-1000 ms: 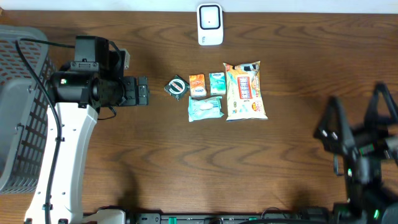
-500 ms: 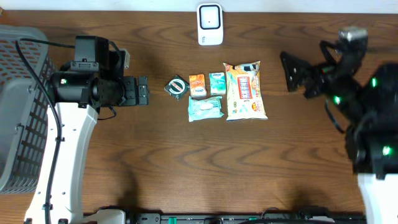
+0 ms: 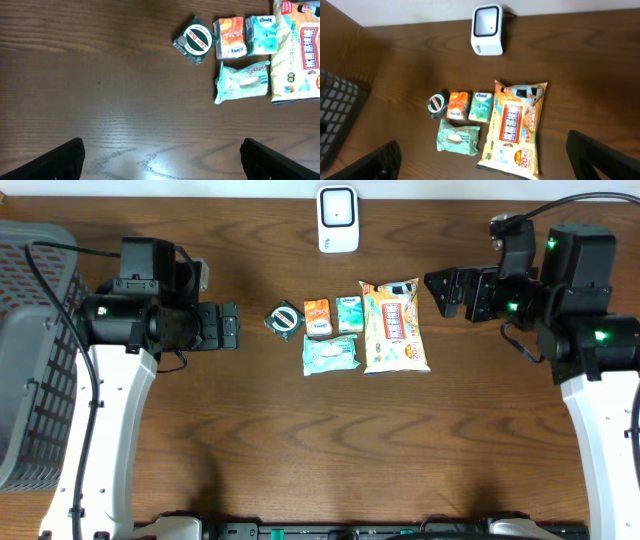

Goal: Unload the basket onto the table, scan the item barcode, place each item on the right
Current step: 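Reach the right gripper toward the yellow wipes package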

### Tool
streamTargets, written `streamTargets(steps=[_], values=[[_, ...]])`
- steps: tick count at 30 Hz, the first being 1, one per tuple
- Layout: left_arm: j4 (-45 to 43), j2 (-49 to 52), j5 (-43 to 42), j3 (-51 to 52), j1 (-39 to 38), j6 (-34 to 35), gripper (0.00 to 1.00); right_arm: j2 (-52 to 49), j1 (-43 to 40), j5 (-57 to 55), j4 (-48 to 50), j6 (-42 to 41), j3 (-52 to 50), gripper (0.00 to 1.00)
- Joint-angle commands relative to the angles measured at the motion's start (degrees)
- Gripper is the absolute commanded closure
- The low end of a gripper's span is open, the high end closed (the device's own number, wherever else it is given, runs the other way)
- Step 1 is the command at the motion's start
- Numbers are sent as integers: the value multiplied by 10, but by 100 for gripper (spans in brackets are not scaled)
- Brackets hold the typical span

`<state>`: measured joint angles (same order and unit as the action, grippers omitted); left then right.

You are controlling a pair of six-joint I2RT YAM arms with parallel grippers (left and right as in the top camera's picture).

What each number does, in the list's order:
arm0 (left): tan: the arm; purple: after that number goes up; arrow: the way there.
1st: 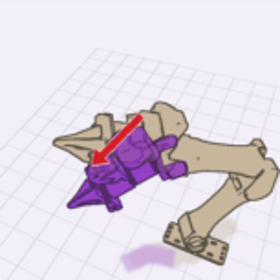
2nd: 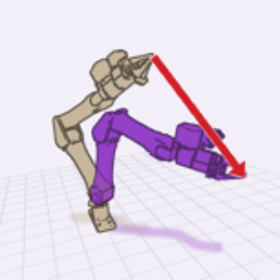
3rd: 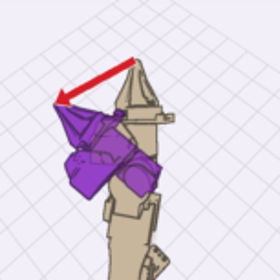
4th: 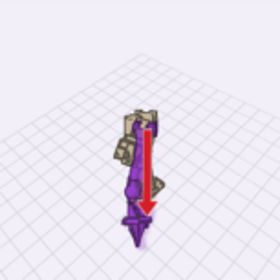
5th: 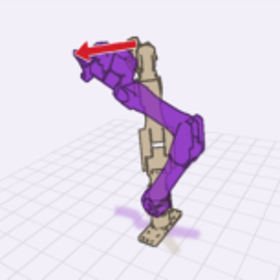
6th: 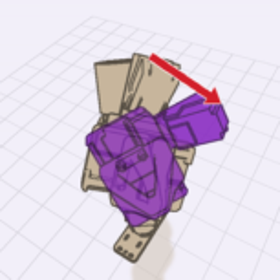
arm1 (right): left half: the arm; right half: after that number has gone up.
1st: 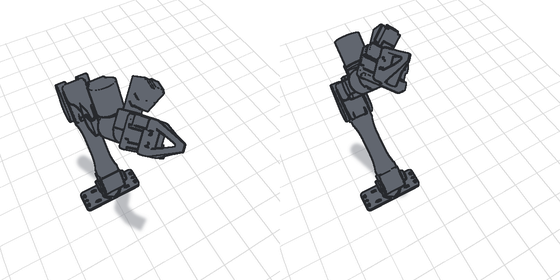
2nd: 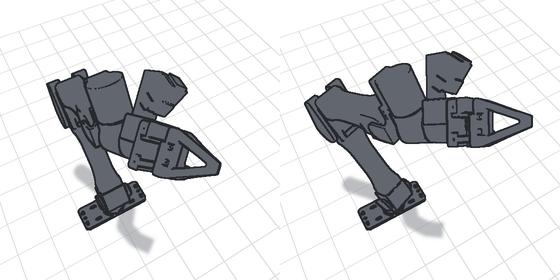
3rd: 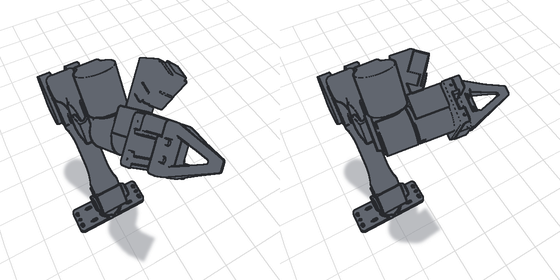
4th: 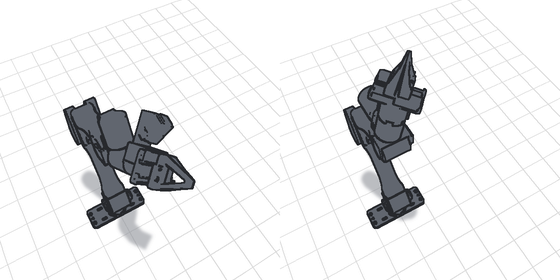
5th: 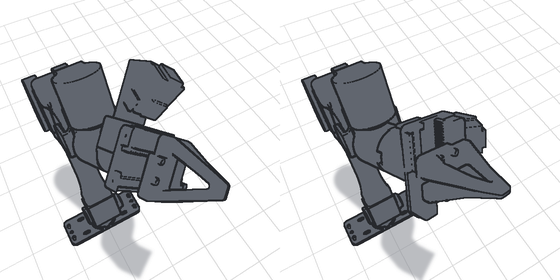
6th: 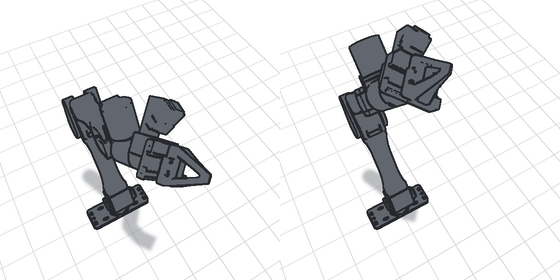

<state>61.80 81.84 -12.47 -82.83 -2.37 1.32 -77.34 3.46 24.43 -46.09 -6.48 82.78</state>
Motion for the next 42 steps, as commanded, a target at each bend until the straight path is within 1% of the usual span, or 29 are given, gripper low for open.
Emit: streamTargets(steps=[1, 9, 14, 23, 30, 38, 42], values=[[3, 2, 5, 3, -2, 0, 2, -3, 3, 2, -3, 7, 10, 1], [3, 2, 5, 3, -2, 0, 2, -4, 3, 1, -3, 8, 10, 1], [3, 2, 5, 3, -2, 0, 2, -25, 3, -1, -1, 48, 4, 1], [3, 2, 5, 3, -2, 0, 2, -169, 5, 8, 0, 42, 4, 1], [3, 2, 6, 3, -2, 0, 2, -272, 2, 5, 48, 45, 4, 1], [3, 2, 5, 3, -2, 0, 2, -357, 2, 6, 60, 49, 4, 1], [3, 2, 5, 3, -2, 0, 2, -387, -3, 23, 59, 71, 4, 1]])
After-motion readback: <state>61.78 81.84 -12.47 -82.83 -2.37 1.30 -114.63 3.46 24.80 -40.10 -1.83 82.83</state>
